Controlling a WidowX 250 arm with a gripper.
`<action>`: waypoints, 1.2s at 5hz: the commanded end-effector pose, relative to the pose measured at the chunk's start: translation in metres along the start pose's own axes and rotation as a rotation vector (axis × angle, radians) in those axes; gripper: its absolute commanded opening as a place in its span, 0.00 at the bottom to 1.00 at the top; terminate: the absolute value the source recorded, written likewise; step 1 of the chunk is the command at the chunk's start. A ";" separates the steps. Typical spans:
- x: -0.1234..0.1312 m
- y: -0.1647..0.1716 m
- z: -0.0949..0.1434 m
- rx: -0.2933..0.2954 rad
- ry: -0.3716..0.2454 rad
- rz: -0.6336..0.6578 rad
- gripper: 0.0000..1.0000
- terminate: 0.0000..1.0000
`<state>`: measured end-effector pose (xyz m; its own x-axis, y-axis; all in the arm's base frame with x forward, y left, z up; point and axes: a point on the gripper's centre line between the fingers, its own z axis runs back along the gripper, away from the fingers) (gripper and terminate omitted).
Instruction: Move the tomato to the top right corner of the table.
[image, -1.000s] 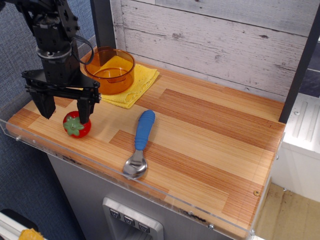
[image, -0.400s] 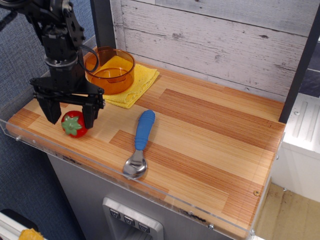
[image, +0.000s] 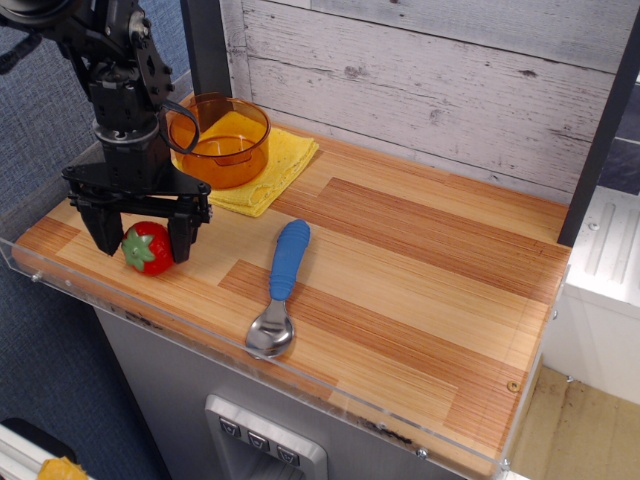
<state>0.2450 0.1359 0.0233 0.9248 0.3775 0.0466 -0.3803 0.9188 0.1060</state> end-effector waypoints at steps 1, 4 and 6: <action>0.001 -0.001 0.001 0.003 0.000 0.001 1.00 0.00; -0.005 0.000 0.025 -0.002 0.001 0.086 0.00 0.00; -0.015 -0.009 0.051 0.045 -0.008 0.169 0.00 0.00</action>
<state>0.2332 0.1130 0.0631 0.8477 0.5294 0.0333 -0.5285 0.8375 0.1390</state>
